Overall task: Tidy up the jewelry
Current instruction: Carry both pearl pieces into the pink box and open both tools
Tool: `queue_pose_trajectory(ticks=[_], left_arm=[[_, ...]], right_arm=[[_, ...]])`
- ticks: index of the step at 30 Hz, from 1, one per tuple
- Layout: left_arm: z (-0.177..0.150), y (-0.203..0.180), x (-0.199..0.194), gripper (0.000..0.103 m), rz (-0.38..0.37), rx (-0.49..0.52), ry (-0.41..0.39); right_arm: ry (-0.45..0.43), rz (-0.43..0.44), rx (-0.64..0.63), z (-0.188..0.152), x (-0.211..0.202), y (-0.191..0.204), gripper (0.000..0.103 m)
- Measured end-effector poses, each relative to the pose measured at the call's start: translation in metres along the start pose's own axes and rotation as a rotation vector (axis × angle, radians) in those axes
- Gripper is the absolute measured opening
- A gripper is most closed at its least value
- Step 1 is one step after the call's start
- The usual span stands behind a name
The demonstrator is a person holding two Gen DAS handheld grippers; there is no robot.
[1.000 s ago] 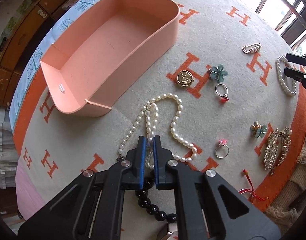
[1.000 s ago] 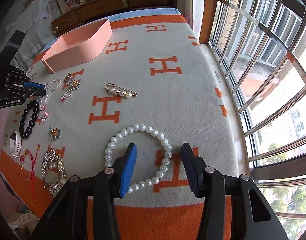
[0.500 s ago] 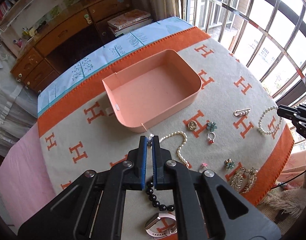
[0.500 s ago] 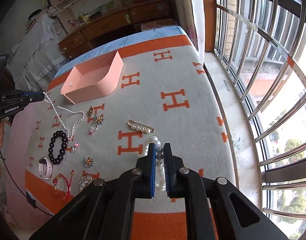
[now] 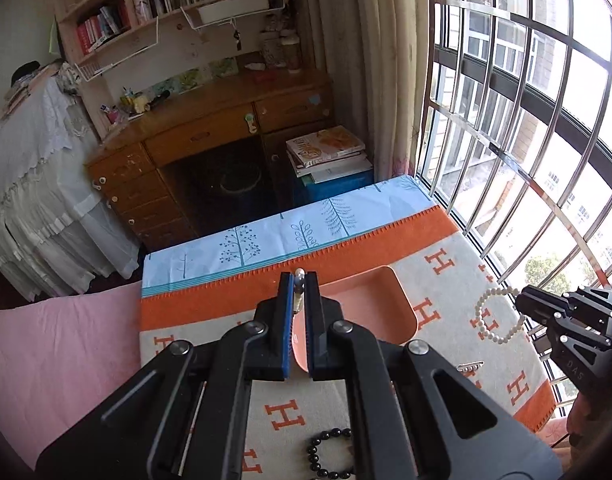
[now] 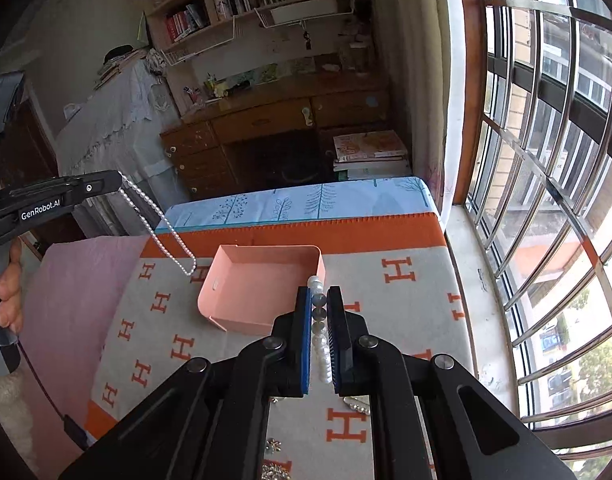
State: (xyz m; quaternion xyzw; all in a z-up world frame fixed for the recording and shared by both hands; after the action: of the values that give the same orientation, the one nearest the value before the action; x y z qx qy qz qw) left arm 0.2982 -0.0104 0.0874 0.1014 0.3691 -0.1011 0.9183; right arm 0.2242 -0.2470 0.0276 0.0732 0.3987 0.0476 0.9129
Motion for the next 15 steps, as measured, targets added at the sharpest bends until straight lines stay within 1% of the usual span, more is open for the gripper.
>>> queue_pose_trajectory(ticks=[4,7,10,13,15], left_arm=[[0.01,0.002,0.018,0.003,0.0,-0.021,0.016],[0.006,-0.001,0.042,0.003,-0.007,-0.024,0.046],[-0.004,-0.008,0.071,0.003,-0.015,-0.024,0.071],[-0.018,-0.016,0.095,0.003,-0.019,-0.005,0.098],[-0.026,-0.021,0.11,0.003,-0.008,0.015,0.108]], right_arm=[[0.047,0.004,-0.01,0.024,0.043,0.027,0.008],[0.107,0.012,0.004,0.031,0.083,0.04,0.008],[0.167,0.017,0.029,0.03,0.12,0.044,0.008],[0.197,0.008,0.038,0.032,0.148,0.048,0.008],[0.206,0.006,0.044,0.03,0.159,0.05,0.008]])
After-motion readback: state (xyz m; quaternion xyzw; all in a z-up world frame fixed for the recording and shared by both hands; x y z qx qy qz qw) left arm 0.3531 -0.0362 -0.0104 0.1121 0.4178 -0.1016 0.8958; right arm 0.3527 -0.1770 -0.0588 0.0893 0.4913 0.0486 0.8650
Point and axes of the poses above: each gripper's, at about its wrist camera, not at the fingertips, and x roughly the way its jaws point, y to its left, z to its top, the point moved 4 cm from there along x, roughly the way its jaws point, and after that the axes turned 3 degrees about -y, right-handed, at the moved point
